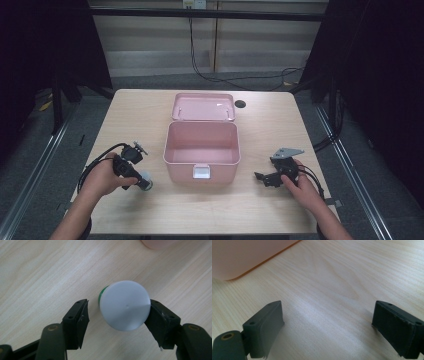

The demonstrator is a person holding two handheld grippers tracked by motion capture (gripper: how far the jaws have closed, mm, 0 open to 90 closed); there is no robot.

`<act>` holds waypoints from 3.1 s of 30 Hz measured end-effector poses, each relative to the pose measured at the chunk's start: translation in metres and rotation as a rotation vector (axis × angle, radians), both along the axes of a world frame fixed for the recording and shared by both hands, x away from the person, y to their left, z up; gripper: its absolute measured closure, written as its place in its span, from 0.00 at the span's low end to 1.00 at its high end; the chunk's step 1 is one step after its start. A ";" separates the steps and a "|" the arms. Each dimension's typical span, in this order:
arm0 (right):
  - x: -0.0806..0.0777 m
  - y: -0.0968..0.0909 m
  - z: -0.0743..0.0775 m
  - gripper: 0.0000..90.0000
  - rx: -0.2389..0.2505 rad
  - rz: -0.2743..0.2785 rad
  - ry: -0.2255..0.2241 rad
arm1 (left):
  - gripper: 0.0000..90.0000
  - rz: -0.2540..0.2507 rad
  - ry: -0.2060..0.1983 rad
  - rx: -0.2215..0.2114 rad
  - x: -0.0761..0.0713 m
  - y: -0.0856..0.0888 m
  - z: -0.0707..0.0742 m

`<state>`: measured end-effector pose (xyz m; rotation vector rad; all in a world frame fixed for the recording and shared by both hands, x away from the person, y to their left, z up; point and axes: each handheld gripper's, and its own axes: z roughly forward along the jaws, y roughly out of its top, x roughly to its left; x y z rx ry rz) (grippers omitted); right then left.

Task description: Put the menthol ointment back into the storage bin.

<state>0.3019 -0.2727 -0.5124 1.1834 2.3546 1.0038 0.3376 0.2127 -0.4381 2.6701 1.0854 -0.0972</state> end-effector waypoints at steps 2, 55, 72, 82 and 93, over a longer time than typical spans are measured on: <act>0.000 0.000 0.000 0.10 0.000 0.000 0.000 | 0.43 0.018 0.006 -0.009 0.001 -0.003 0.001; 0.000 0.000 0.000 0.10 0.001 -0.001 0.000 | 0.55 0.066 0.103 0.037 0.023 -0.020 0.095; 0.000 0.000 0.000 0.10 0.001 0.000 -0.003 | 0.55 0.068 0.089 0.036 0.037 -0.032 0.132; 0.000 0.000 0.000 0.10 0.001 0.001 -0.004 | 0.56 0.079 0.092 0.012 0.046 -0.041 0.153; 0.000 0.000 0.000 0.10 0.000 0.002 -0.002 | 0.56 0.076 0.063 0.024 0.056 -0.063 0.171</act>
